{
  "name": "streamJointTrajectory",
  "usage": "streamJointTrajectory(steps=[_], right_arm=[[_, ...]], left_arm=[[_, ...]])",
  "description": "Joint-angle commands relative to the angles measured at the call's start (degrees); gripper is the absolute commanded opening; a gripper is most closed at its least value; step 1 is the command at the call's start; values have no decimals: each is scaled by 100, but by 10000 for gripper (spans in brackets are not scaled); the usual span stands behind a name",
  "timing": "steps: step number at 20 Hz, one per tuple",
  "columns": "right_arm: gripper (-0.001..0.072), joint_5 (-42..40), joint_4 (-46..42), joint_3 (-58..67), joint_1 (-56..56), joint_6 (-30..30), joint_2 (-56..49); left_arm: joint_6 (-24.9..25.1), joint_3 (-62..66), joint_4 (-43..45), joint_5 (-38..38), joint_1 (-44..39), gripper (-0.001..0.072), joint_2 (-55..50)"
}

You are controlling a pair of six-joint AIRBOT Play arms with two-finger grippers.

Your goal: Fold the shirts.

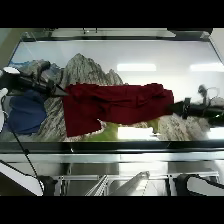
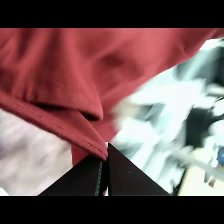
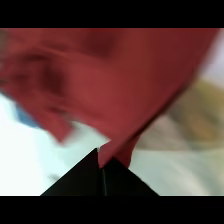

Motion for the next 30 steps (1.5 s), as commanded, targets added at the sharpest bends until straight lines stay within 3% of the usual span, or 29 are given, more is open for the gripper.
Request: streamJointTrajectory(steps=[1, 4, 6, 7, 9, 13, 15, 17, 20, 22, 25, 27, 30], right_arm=[[15, 662, 2140, 1036, -109, -205, 977], [15, -225, 3569, 2111, -535, -205, 2120], [15, -612, 3851, 2680, -911, -205, 2752], [15, -702, 3842, 2914, -1084, -208, 3027], [15, -761, 3847, 3292, -1436, -251, 3526], [16, -1333, 3847, 3585, -1921, -866, 4435], [16, -1996, 3650, 3587, -1947, -1176, 4793], [16, -2323, 2914, 3587, -1947, -1215, 4955], [15, -2015, 1698, 3565, -1939, -339, 4728], [15, -1325, 1600, 3364, -1910, -168, 4336], [15, -874, 1528, 2734, -1351, -85, 3611], [15, -1056, 1067, 2288, -798, -87, 3071], [15, -1565, 254, 1733, -195, -63, 1991]], left_arm=[[-120, 319, -2490, -890, 81, 18, 844], [354, 396, -5895, -868, 164, 18, 1838], [505, 396, -7879, -831, 186, 18, 2485], [474, 396, -8450, -754, 192, 18, 2754], [190, 396, -8835, -485, 190, 17, 3276], [455, 396, -8837, -535, 225, 18, 4245], [514, 396, -8647, -525, 560, 17, 4693], [634, 396, -8017, -264, 1226, 19, 5034], [481, 393, -5418, 909, 1779, 21, 5296], [494, 396, -4052, 1482, 1250, 22, 5171], [490, 396, -2717, 1840, -79, 22, 4382], [374, 396, -1912, 2006, -675, 22, 3657], [136, 396, -1132, 2214, -870, 21, 2509]])
